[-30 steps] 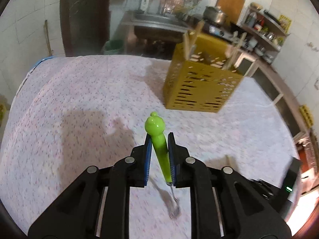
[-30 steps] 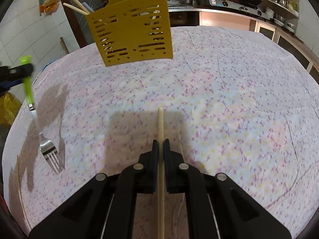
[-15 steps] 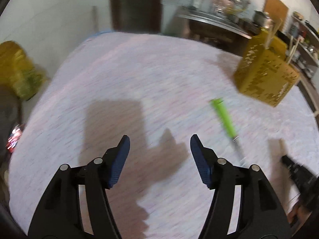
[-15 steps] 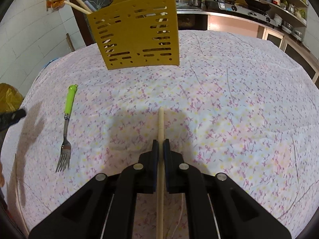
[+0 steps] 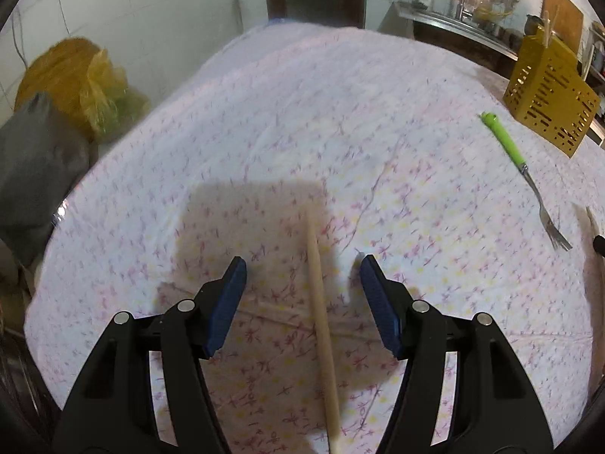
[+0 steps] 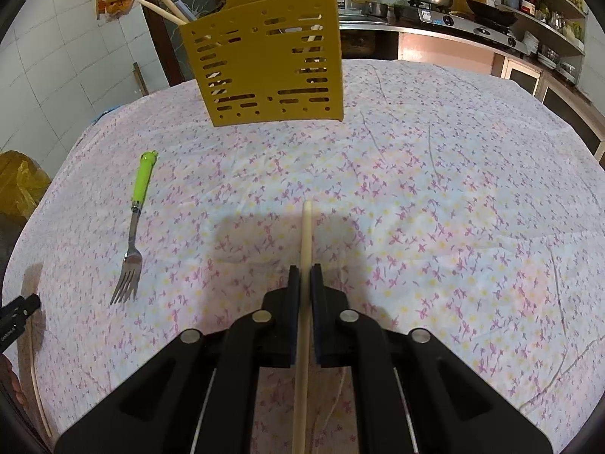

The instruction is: Organize utensils

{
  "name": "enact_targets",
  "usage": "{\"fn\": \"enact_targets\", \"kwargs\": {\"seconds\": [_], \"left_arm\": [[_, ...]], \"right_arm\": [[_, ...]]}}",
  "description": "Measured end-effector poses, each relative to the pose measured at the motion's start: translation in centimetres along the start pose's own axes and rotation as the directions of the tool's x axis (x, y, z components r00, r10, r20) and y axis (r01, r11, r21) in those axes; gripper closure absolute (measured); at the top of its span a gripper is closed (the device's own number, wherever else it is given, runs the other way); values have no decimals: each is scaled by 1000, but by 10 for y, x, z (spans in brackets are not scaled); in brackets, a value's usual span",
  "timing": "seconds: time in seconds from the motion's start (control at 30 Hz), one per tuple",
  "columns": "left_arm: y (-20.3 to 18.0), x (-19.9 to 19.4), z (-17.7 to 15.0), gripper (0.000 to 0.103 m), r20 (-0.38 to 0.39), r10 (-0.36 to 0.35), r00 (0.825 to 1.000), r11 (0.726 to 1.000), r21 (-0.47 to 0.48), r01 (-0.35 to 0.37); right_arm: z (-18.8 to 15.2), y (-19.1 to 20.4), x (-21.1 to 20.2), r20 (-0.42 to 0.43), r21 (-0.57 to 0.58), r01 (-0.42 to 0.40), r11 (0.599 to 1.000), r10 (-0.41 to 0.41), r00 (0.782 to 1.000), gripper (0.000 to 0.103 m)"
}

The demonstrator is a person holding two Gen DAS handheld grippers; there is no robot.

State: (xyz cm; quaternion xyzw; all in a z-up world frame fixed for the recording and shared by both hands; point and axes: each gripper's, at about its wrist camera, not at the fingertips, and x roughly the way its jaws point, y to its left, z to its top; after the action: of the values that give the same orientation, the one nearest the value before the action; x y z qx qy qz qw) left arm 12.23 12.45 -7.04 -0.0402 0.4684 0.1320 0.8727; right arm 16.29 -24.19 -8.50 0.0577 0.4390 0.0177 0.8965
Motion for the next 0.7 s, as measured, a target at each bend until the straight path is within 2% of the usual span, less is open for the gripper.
{"fn": "enact_targets", "kwargs": {"seconds": [0.07,0.13,0.2,0.3,0.47,0.57,0.7], "left_arm": [[-1,0,0,57,8,-12,1000,1000,2,12],[-3,0,3,84,-4,-42,999,999,14,42],[-4,1,2,98,-15,-61,998,998,28,61],[-12,2,5,99,-13,-67,998,997,34,67],[-31,-4,18,99,-30,-181,983,983,7,182],[-62,-20,32,99,-1,-243,970,970,24,243],[-129,-43,53,99,32,-314,949,945,104,309]], "right_arm": [[-1,1,0,0,-2,5,1000,-5,1000,96],[-1,1,-1,-3,-1,13,1000,-13,1000,96],[0,4,0,-5,-7,24,1000,-24,1000,96],[1,6,3,0,-8,36,999,-36,999,97],[5,-1,3,-2,29,3,1000,-3,1000,97],[10,-9,3,-1,37,16,999,-16,1000,97],[17,-22,8,-11,42,25,999,-25,1000,97]]}}
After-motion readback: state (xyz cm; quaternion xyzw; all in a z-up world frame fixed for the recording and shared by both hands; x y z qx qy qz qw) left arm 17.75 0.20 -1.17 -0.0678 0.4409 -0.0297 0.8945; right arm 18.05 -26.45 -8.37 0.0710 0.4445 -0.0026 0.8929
